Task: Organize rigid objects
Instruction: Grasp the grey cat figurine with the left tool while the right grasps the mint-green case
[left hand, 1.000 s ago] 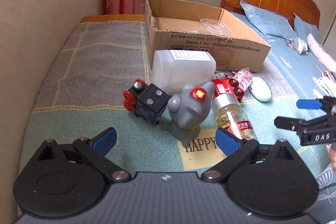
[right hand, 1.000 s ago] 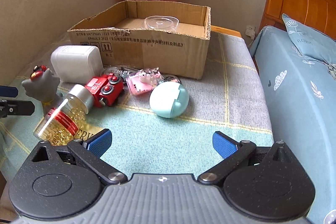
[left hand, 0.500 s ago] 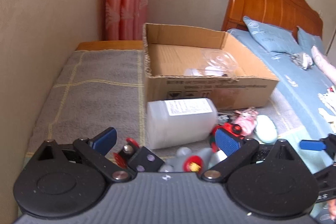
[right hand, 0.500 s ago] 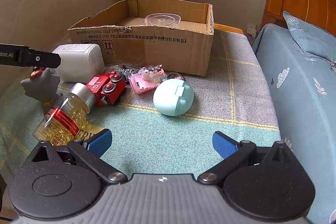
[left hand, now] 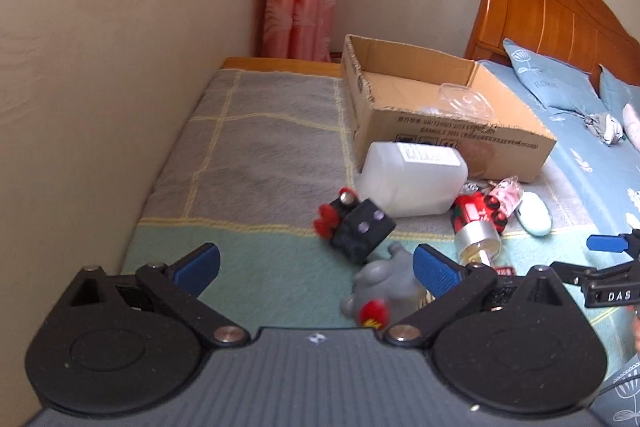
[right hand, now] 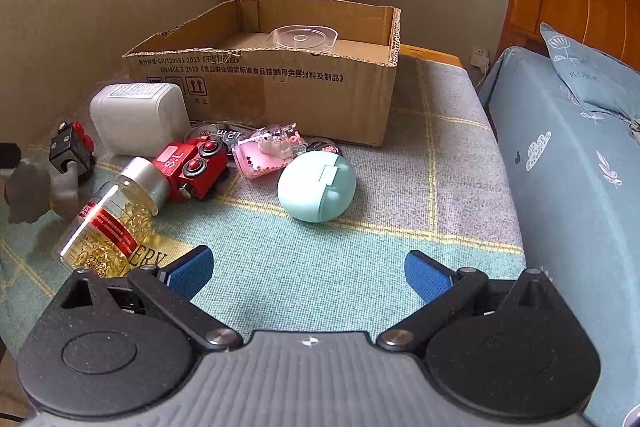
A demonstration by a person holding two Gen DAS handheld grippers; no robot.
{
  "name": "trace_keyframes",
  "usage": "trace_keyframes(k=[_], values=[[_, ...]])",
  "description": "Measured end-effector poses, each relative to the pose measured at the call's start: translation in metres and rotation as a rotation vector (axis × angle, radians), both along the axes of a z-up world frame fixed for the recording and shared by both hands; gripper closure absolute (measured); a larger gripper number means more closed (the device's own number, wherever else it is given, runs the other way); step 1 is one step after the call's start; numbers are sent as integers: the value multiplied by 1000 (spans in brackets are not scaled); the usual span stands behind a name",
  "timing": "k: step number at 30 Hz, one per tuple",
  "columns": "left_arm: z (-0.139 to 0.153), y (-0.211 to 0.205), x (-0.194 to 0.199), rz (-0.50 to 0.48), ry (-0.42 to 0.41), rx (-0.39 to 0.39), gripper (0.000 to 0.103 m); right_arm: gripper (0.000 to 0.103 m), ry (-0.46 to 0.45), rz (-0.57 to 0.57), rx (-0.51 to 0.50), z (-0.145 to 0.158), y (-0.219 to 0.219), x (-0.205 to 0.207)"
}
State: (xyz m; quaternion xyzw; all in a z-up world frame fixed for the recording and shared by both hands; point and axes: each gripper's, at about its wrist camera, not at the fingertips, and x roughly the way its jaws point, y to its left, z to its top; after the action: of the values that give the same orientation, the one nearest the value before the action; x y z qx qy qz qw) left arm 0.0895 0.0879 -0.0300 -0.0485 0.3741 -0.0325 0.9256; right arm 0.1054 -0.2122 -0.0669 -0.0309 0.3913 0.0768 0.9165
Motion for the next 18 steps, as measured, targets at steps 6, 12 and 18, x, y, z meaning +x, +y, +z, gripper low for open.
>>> trace_keyframes(k=[6,12,18], values=[[-7,-17,-2,-86,14,-10,1,0,25,13,-22,-10,0,5],[-33,-29,1,-87,77,85,1,0,27,61,-38,-16,-2,9],[-42,4,-8,23,113,70,1,0,28,125,-39,-14,-6,21]])
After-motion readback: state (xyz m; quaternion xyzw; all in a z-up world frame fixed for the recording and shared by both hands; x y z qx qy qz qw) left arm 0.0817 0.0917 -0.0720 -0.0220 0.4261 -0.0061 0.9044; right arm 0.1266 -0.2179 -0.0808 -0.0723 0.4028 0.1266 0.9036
